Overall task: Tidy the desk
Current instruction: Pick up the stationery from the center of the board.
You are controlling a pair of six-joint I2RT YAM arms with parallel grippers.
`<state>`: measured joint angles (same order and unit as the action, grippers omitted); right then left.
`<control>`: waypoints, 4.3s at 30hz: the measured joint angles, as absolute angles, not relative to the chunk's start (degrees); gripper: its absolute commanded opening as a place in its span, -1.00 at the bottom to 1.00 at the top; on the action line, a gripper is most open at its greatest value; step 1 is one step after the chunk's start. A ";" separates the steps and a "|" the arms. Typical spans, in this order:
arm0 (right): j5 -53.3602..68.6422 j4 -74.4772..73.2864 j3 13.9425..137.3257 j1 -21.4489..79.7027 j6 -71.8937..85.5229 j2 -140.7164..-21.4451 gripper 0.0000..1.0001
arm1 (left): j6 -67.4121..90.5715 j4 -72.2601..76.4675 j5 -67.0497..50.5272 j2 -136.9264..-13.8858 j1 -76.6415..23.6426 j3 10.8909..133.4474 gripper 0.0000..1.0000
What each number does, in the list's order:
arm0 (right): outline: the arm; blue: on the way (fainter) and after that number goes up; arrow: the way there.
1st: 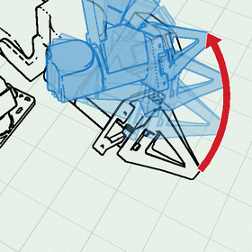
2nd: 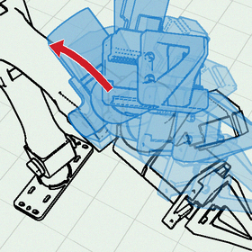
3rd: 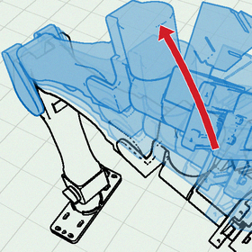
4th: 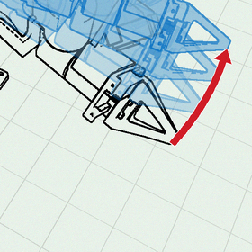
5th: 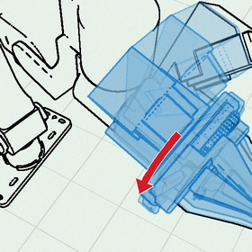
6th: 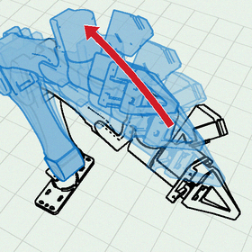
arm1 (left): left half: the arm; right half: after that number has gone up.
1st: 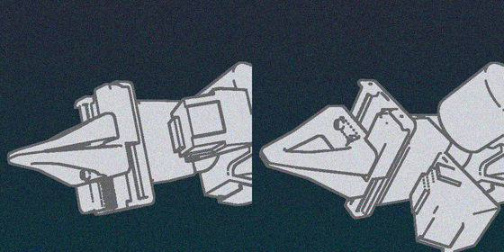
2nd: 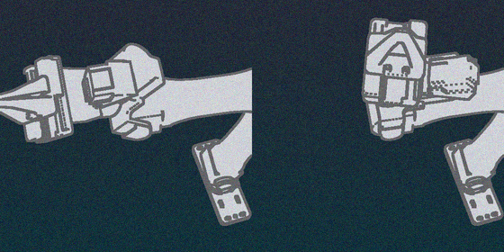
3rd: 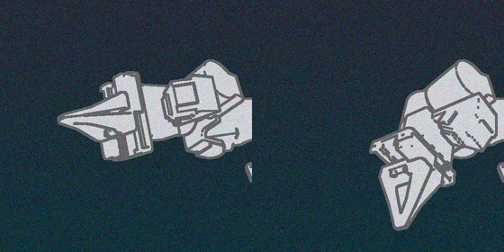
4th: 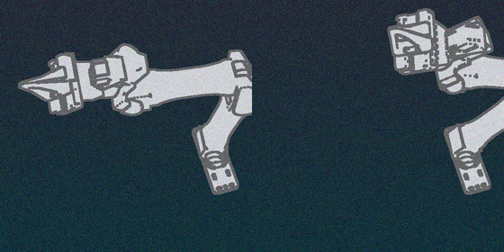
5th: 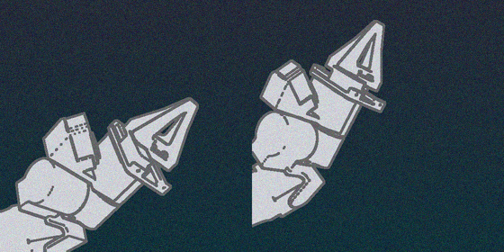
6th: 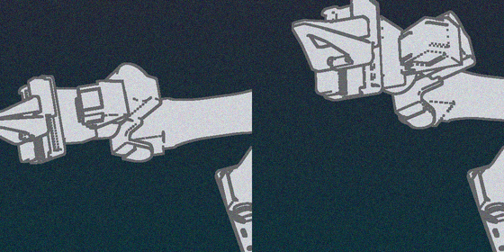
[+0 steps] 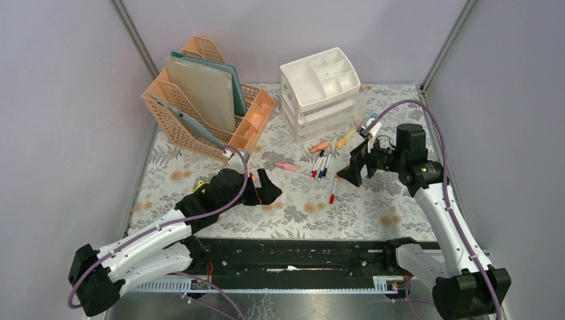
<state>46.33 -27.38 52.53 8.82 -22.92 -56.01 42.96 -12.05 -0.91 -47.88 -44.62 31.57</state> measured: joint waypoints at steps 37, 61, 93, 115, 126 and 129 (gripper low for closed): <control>46.15 -26.22 51.75 8.82 -22.68 -55.90 0.99 | 79.70 -32.67 31.59 -74.98 -44.62 37.91 0.15; 46.11 -26.22 51.51 8.82 -22.70 -56.18 0.99 | 71.88 -35.05 25.39 -87.15 -44.53 45.80 -0.66; 57.65 -19.05 46.85 8.84 -17.30 -59.02 0.99 | 46.06 4.12 10.66 -54.15 -44.47 23.83 -1.00; 62.11 28.67 30.11 12.64 23.92 -62.98 0.98 | 48.23 57.76 0.58 -81.34 -51.24 32.42 -1.00; 57.39 29.52 29.82 13.43 25.02 -63.00 0.49 | 50.52 64.60 7.46 -90.19 -56.29 36.86 -1.00; 56.55 28.53 29.82 13.72 24.45 -63.00 0.24 | 50.63 64.95 8.51 -91.00 -57.10 37.63 -1.00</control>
